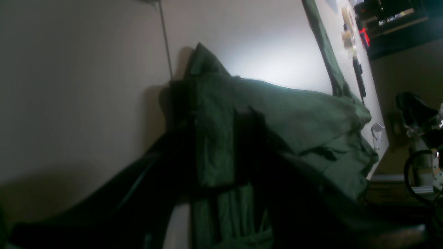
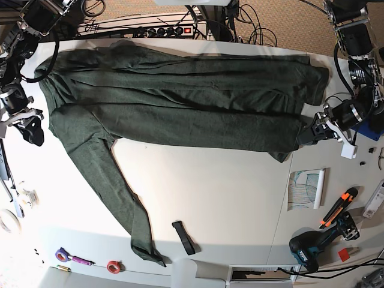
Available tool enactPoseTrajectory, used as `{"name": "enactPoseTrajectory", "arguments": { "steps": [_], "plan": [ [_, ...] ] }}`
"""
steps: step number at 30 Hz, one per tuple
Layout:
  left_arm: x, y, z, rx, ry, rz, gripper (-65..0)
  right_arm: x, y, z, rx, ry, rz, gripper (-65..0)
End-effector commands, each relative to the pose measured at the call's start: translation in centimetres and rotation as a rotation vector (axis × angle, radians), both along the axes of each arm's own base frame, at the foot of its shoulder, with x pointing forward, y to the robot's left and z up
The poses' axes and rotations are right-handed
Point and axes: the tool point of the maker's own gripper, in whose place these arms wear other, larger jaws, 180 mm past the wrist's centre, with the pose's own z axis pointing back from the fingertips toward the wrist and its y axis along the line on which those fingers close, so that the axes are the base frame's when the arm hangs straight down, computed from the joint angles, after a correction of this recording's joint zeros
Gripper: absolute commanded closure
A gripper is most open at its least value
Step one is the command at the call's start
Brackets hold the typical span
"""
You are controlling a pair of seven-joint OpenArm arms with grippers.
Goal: Layout the t-shirt on the table in an organized manner, then fold the t-shirt properly
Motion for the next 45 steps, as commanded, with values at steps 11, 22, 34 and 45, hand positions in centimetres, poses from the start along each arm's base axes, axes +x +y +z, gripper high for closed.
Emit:
{"name": "enactPoseTrajectory", "arguments": {
  "steps": [11,22,34,45],
  "plan": [
    [3.1,2.1,4.5,0.013,-0.144,0.043,-31.2,2.9,-2.0,6.8,-0.090,-0.234,-0.058,-20.6],
    [3.5,2.7,5.1,0.031,-0.157,0.045,-31.1,7.9,-1.4,8.8,-0.215,-0.215,-0.098,-20.6],
    [3.5,2.7,5.1,0.031,-0.157,0.045,-31.1,15.3,3.7,-3.3,-0.081,0.002,0.008,-24.7],
    [3.8,2.6,5.3,0.019,-0.173,0.060,-31.1,15.5,5.0,-9.8,0.020,0.174,-0.031,-25.1]
  ]
}}
